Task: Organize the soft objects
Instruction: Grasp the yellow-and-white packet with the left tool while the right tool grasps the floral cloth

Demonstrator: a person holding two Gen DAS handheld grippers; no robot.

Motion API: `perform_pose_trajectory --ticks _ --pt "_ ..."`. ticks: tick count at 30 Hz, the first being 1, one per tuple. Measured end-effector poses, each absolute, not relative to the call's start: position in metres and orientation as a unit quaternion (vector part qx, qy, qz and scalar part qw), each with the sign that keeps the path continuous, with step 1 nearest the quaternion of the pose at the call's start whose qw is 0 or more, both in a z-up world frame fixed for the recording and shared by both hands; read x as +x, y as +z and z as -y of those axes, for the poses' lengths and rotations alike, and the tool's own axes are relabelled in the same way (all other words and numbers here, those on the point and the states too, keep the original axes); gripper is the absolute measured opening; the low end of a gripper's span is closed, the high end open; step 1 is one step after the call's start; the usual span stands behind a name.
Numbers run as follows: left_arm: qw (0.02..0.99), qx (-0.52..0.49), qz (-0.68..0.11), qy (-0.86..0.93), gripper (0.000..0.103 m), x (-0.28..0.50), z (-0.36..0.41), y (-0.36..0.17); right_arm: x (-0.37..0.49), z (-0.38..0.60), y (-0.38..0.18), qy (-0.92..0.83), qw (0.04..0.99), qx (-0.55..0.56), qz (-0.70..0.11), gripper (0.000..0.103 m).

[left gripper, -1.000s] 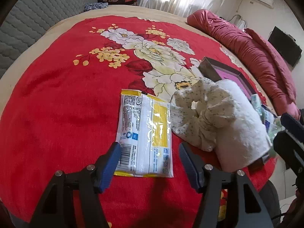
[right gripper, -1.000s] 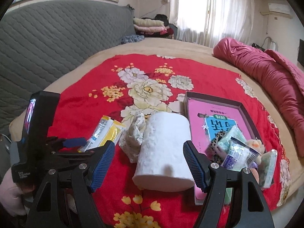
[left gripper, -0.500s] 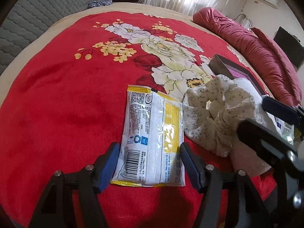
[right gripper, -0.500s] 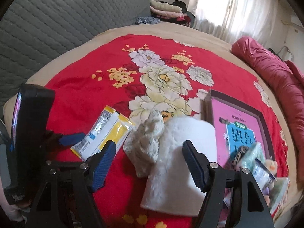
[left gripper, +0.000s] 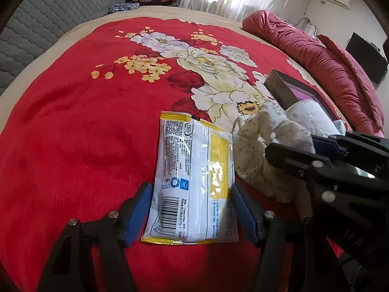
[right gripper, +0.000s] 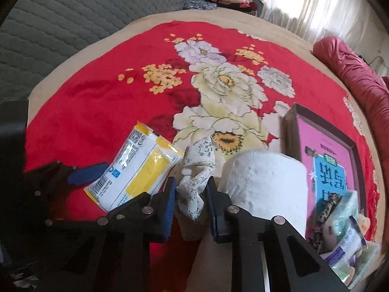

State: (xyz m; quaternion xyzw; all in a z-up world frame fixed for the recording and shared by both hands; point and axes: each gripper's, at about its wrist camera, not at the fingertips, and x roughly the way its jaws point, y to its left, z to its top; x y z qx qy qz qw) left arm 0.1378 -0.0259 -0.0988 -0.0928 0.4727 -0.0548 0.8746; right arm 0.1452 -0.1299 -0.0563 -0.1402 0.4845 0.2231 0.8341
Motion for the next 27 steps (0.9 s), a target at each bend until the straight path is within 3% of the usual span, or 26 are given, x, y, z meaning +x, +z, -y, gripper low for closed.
perform_pose_trajectory --ticks 4,7,15,27 --pt "0.878 -0.086 -0.469 -0.053 0.068 0.14 0.03 -0.1 0.146 0.134 -0.055 0.223 0.843 -0.121 -0.475 0.013" --pt "0.881 -0.079 -0.463 -0.053 0.068 0.14 0.032 -0.1 0.146 0.146 -0.051 0.223 0.852 -0.092 -0.465 0.011" --pt "0.884 -0.088 -0.455 -0.062 0.051 0.142 0.027 -0.099 0.131 0.163 -0.027 0.244 0.869 -0.052 -0.427 0.011" --pt "0.902 -0.104 -0.412 -0.083 0.049 0.125 0.024 -0.068 0.116 0.186 0.003 0.237 0.892 -0.031 -0.383 0.01"
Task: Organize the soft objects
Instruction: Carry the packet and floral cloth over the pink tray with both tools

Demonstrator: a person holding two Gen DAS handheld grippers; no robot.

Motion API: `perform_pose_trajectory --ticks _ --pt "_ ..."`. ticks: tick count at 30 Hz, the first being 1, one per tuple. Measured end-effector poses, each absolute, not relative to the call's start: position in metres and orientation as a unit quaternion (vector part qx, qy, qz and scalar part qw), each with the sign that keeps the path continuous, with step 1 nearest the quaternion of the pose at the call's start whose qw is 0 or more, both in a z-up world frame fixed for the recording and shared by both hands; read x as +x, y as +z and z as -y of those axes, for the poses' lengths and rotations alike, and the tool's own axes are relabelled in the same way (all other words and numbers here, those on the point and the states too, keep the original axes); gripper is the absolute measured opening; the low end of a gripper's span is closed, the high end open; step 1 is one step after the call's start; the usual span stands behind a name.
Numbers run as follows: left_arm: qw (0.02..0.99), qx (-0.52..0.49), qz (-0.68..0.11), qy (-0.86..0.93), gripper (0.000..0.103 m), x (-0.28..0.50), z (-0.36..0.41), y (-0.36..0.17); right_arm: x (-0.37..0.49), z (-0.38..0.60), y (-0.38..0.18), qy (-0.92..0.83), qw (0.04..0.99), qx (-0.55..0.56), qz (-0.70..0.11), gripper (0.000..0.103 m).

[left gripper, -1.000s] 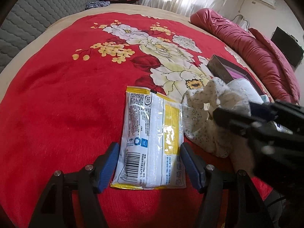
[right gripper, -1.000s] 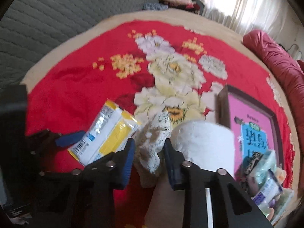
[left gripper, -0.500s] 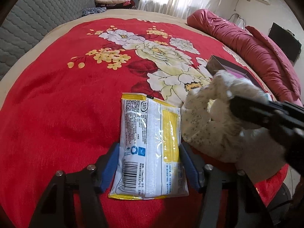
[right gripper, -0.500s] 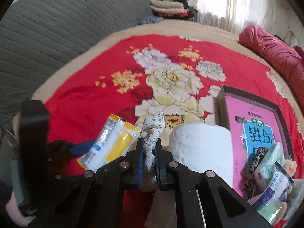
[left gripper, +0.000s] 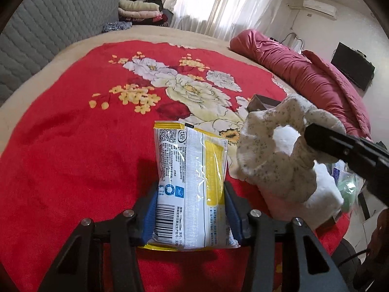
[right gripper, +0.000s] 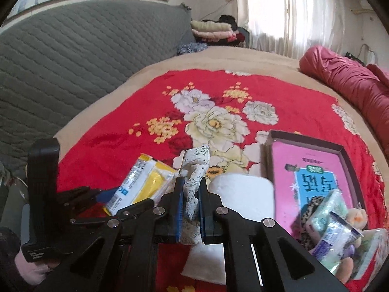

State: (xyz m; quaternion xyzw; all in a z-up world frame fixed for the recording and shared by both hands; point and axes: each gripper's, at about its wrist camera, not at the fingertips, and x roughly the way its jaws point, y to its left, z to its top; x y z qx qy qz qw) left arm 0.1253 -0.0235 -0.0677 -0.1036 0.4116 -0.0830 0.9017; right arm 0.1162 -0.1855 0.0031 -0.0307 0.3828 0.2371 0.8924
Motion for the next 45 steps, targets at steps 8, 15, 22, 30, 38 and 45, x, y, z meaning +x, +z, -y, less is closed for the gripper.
perform_pose_trajectory --ticks 8,15,22,30,38,45 --pt "0.913 -0.088 -0.39 -0.082 0.049 0.106 0.037 -0.04 0.105 0.217 0.025 0.217 0.91 -0.007 -0.353 0.01" --pt "0.918 -0.089 -0.37 -0.11 0.049 0.092 0.065 -0.011 0.094 0.255 0.044 0.197 0.924 0.023 -0.327 0.01" --pt "0.918 -0.073 -0.362 -0.147 0.049 0.088 0.111 0.009 0.082 0.31 0.052 0.157 0.937 0.062 -0.305 0.01" --pt "0.911 -0.034 -0.366 -0.186 0.049 0.088 0.173 0.016 0.075 0.38 0.052 0.095 0.944 0.117 -0.292 0.01" --pt "0.901 0.003 -0.385 -0.201 0.049 0.101 0.217 0.004 0.072 0.412 0.046 0.073 0.944 0.147 -0.287 0.01" --pt "0.901 0.012 -0.39 -0.192 0.049 0.103 0.236 -0.005 0.073 0.42 0.036 0.07 0.941 0.159 -0.291 0.011"
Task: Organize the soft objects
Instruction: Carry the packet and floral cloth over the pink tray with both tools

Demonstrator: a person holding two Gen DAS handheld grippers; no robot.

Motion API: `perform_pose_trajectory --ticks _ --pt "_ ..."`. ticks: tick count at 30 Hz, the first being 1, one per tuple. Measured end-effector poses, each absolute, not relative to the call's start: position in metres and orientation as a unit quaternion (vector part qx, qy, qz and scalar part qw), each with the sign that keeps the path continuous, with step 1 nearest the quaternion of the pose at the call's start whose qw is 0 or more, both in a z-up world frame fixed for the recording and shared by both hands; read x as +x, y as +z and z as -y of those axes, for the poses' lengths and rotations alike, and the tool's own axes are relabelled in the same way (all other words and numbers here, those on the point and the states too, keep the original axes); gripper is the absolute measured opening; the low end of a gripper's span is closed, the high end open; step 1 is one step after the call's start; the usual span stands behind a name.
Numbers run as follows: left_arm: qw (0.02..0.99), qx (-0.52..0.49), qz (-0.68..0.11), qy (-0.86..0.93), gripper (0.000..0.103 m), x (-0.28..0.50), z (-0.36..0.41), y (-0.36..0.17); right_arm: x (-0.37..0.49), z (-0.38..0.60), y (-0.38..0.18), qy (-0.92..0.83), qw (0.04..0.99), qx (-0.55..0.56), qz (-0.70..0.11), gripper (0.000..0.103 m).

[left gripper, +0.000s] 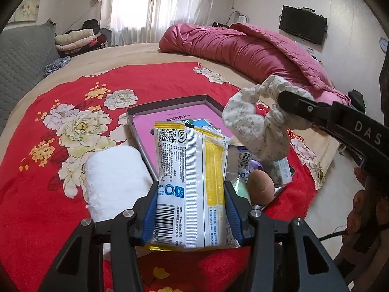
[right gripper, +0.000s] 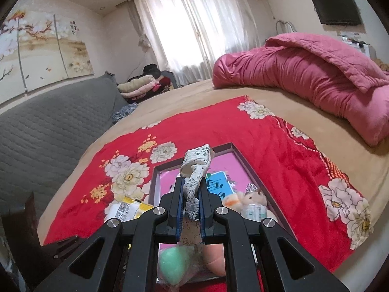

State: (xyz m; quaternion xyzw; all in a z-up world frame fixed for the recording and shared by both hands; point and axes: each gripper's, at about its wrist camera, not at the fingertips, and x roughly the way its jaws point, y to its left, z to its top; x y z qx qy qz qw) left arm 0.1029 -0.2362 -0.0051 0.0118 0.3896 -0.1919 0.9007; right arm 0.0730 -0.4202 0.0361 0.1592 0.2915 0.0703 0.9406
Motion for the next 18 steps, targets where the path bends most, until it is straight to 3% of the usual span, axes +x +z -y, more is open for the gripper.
perform_pose_trajectory --ticks 18 --pt "0.898 0.029 -0.399 -0.183 0.05 0.114 0.249 -0.018 0.085 0.433 0.003 0.059 0.925 0.181 -0.329 0.012"
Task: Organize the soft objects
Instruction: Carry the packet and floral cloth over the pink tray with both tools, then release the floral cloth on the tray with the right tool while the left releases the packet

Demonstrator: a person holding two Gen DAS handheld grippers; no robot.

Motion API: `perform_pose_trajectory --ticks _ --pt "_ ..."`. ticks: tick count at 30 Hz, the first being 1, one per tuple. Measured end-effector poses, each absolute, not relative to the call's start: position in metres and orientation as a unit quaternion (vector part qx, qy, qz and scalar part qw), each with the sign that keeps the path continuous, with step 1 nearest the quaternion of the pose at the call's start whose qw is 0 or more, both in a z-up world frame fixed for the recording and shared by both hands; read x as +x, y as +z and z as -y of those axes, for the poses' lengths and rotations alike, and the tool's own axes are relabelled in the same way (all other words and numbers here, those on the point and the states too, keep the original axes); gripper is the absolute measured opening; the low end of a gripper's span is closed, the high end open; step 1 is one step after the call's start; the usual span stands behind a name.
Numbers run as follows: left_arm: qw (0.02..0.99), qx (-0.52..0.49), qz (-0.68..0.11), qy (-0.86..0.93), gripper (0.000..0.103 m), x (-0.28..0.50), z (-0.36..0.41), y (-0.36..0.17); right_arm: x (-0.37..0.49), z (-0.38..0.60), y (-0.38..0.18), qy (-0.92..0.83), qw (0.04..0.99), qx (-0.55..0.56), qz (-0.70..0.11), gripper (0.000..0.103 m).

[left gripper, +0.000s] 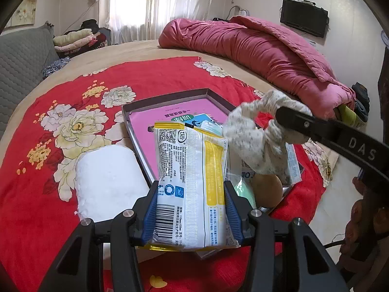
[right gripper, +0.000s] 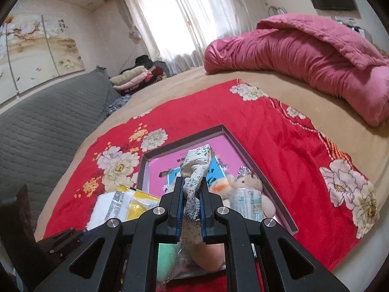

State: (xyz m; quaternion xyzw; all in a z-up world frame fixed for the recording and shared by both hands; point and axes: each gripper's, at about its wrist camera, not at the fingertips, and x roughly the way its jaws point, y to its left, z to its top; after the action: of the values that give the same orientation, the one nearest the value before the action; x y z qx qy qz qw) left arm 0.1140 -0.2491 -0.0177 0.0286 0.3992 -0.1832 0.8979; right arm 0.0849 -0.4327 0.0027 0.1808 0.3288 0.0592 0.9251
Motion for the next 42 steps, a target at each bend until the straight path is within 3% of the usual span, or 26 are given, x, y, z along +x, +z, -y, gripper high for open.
perform_pose_trajectory --ticks 9,17,19,42 --pt "0.895 0.021 -0.406 -0.183 0.05 0.122 0.248 -0.02 0.093 0.427 -0.009 0.041 0.926 0.142 -0.347 0.018" --pt "0.893 0.014 -0.41 -0.185 0.05 0.129 0.248 -0.024 0.091 0.424 -0.005 0.031 0.936 0.119 -0.329 0.053" --pt "0.892 0.012 -0.412 -0.186 0.05 0.13 0.248 -0.025 0.089 0.425 0.0 0.03 0.94 0.121 -0.317 0.057" --pt "0.879 -0.017 -0.429 -0.207 0.056 0.158 0.248 -0.035 0.085 0.435 0.0 0.01 0.939 0.139 -0.314 0.061"
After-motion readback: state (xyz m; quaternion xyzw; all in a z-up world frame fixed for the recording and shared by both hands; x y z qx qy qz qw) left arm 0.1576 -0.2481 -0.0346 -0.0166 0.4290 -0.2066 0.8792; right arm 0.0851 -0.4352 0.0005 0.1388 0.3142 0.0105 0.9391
